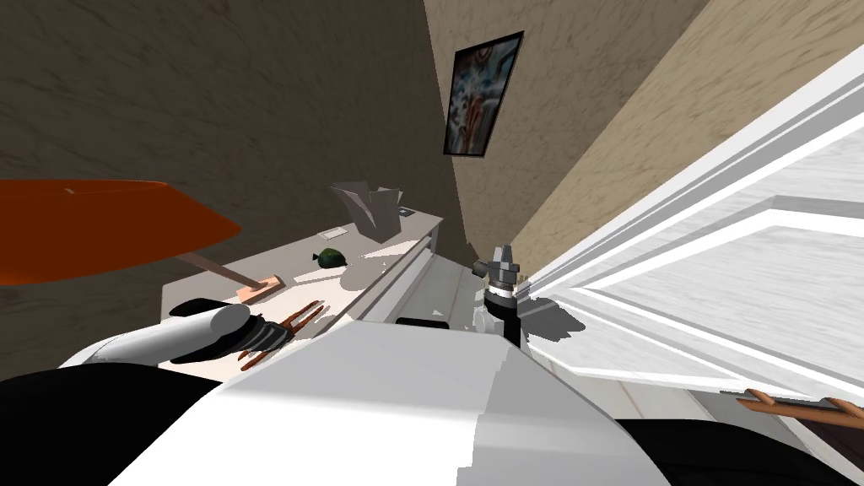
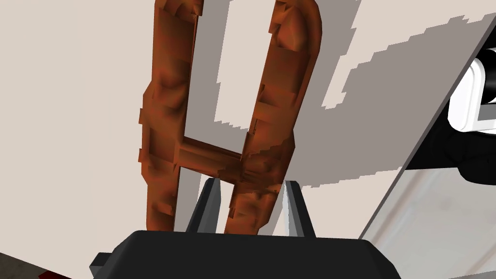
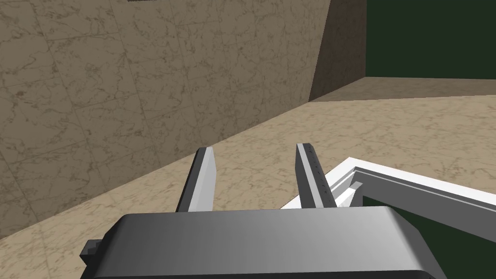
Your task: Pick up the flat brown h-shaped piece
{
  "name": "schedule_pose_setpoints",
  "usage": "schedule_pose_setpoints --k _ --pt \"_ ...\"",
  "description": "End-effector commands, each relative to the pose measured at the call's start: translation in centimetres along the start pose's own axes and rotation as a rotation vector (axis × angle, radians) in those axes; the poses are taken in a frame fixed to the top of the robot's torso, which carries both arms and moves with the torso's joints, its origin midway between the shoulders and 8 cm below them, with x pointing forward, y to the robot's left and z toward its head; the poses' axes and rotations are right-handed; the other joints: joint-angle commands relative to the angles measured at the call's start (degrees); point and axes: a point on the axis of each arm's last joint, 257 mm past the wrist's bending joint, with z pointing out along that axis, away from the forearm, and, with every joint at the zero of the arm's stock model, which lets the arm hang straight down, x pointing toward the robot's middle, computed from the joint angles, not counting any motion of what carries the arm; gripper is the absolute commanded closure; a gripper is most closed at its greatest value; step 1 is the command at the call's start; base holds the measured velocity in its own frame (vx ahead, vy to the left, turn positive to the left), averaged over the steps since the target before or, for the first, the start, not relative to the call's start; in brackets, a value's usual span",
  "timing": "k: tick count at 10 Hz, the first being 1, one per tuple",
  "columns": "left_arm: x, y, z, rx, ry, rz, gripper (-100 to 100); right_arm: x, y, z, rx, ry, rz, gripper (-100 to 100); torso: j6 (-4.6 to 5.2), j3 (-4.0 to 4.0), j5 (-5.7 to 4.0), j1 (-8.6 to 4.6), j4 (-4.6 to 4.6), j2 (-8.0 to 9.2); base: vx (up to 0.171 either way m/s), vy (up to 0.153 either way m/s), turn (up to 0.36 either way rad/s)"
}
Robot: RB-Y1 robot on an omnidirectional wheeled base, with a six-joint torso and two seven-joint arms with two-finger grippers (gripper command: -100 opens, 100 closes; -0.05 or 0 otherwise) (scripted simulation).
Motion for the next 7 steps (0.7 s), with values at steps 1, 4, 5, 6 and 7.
schedule_pose_setpoints --k 1,4,5,6,7 --pt "0.1 0.9 -0.4 -0.007 0.001 0.017 100 0.0 0.0 0.0 0.000 0.000 0.000 0 0.00 0.00 0.00 0.00 0.00 0.00 0.039 0.021 0.175" --pt "0.4 2.1 -1.3 -0.008 0.007 0.054 100 0.0 0.0 0.0 0.000 0.000 0.000 0 -0.02 -0.15 0.04 0.13 -0.06 -0.27 0.078 0.037 0.152" --pt "0.5 2.5 -1.6 -0.009 0.009 0.066 100 0.0 0.0 0.0 0.000 0.000 0.000 0 -0.02 -0.17 0.04 0.15 -0.06 -0.29 0.071 0.030 0.114" --pt "0.5 2.9 -1.9 -0.009 0.011 0.079 100 0.0 0.0 0.0 0.000 0.000 0.000 0 -0.01 -0.16 0.06 0.13 -0.06 -0.28 0.062 0.024 0.111" --pt "0.6 3.3 -2.3 -0.010 0.013 0.091 100 0.0 0.0 0.0 0.000 0.000 0.000 0 -0.02 -0.15 0.06 0.12 -0.06 -0.25 0.062 0.025 0.134"
